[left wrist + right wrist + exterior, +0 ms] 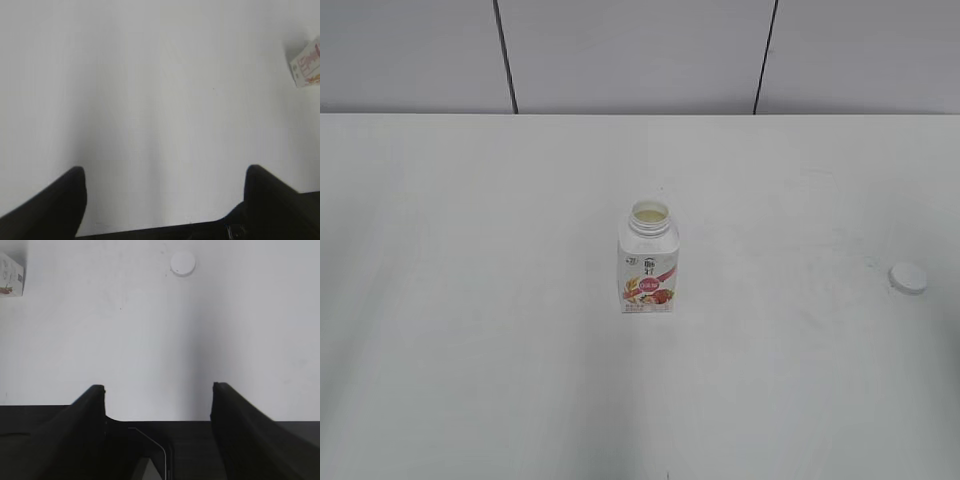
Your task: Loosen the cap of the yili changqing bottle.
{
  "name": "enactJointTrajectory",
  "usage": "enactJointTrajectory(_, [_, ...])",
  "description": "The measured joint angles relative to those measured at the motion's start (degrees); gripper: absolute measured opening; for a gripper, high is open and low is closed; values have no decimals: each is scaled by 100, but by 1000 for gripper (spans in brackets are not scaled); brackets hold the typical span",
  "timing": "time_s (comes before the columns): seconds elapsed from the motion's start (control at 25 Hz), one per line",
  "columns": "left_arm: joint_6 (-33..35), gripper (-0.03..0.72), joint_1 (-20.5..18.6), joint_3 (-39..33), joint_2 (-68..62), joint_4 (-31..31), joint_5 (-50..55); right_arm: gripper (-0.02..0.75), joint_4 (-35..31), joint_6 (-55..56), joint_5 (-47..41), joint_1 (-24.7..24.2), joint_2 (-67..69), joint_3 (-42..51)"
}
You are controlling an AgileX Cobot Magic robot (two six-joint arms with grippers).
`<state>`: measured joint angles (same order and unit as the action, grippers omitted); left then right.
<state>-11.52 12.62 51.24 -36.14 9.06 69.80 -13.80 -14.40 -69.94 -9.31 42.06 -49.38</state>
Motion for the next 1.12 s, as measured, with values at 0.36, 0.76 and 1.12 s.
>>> enactJointTrajectory(0.36, [-2, 582, 0, -891, 2092, 231, 21, 522, 46, 0, 0, 0, -1979, 749])
enactJointTrajectory(0.76, [3, 582, 0, -1380, 3652, 167, 72, 522, 39, 9, -30, 0, -4091, 1657])
enactJointTrajectory(1.12, [501, 582, 0, -1775, 3659, 25, -284, 522, 78, 9, 306, 0, -4255, 1857])
